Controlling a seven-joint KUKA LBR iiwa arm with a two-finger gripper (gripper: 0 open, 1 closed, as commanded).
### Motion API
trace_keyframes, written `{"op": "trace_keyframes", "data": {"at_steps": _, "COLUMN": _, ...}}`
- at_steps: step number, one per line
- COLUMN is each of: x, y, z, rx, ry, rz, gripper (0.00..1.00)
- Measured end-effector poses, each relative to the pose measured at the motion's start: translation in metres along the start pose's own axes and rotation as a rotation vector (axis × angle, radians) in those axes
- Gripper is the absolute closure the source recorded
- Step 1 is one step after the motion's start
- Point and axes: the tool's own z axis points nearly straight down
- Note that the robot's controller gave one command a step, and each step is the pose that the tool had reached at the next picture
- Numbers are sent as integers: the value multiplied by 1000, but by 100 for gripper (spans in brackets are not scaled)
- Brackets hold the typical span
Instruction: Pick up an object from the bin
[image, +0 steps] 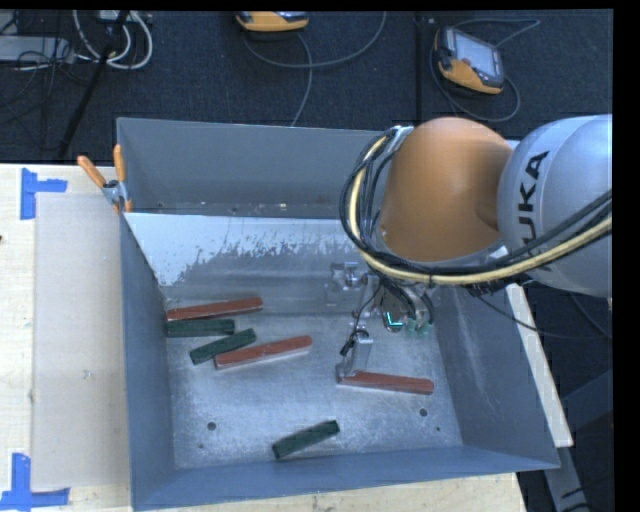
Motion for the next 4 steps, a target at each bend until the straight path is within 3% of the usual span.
{"op": "trace_keyframes", "data": {"at_steps": 1, "x": -1, "y": -1, "z": -4, "rx": -1, "ry": -9, "rz": 4, "gripper": 100}}
{"op": "trace_keyframes", "data": {"at_steps": 2, "x": -1, "y": -1, "z": -4, "rx": -1, "ry": -9, "rz": 5, "gripper": 0}}
{"op": "trace_keyframes", "data": {"at_steps": 3, "x": 69, "y": -8, "z": 160, "rx": 0, "ry": -5, "rz": -143, "gripper": 0}}
{"op": "trace_keyframes", "data": {"at_steps": 4, "x": 68, "y": -8, "z": 157, "rx": 0, "ry": -8, "rz": -140, "gripper": 100}}
